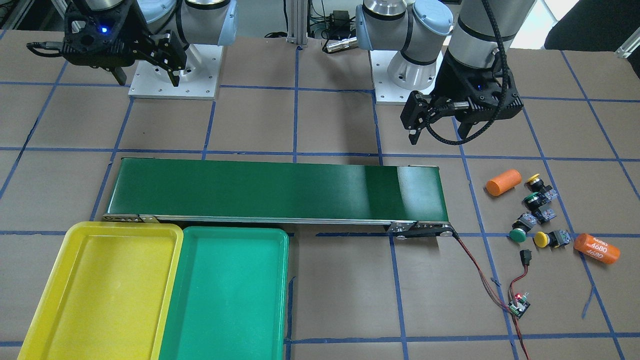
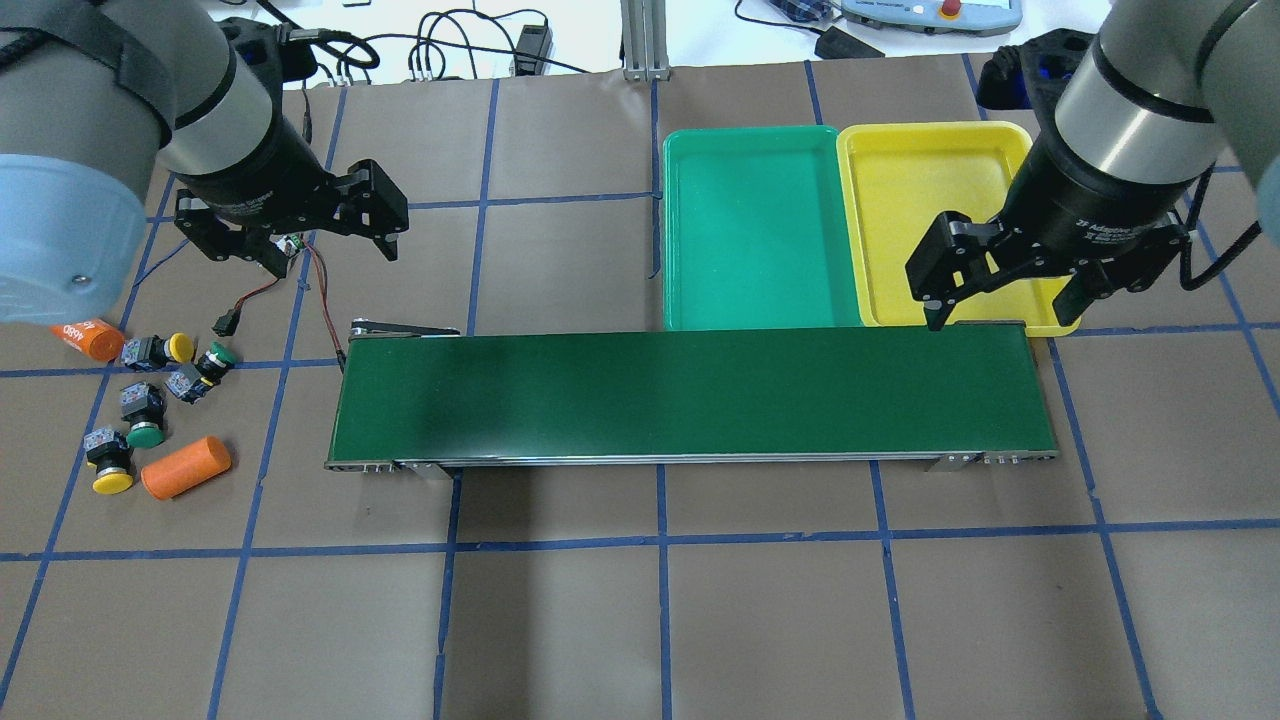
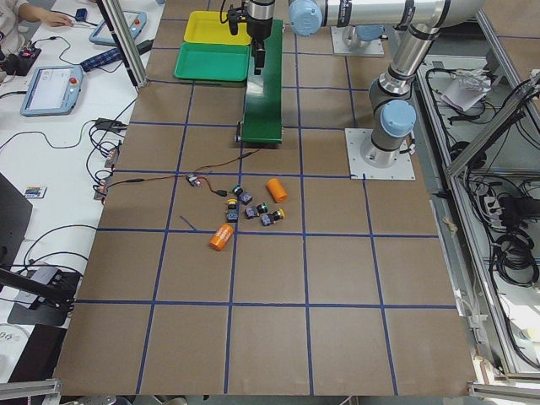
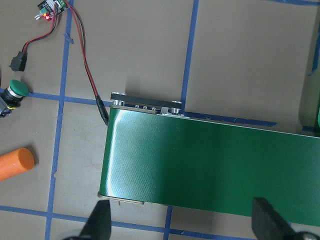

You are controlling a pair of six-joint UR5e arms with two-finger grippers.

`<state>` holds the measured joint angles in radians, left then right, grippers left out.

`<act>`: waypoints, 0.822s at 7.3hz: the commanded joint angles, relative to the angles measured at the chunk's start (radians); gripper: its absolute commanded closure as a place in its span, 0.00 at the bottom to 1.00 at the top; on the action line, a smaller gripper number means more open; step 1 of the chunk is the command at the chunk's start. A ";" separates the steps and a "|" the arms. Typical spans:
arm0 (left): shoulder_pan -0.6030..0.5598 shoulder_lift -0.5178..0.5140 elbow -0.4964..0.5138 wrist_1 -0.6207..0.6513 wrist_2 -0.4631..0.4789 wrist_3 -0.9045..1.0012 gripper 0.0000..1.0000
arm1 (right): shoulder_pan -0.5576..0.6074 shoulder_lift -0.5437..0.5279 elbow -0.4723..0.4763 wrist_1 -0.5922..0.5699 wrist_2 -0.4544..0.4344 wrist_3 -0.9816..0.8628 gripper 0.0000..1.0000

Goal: Sort buttons by color to trays
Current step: 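Move the left gripper down to the pile of buttons and cylinders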

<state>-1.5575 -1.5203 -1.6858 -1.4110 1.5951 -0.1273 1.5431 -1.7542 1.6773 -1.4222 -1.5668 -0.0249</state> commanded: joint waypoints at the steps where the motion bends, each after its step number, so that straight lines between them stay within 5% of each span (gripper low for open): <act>1: 0.005 0.012 0.001 -0.008 0.005 0.000 0.00 | 0.000 -0.031 0.002 0.079 -0.005 -0.004 0.00; 6: 0.141 0.014 -0.022 0.009 -0.009 0.033 0.00 | 0.000 -0.059 0.005 0.098 -0.002 -0.017 0.00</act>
<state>-1.4744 -1.5032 -1.7051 -1.4066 1.5920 -0.1127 1.5432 -1.8095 1.6827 -1.3254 -1.5681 -0.0413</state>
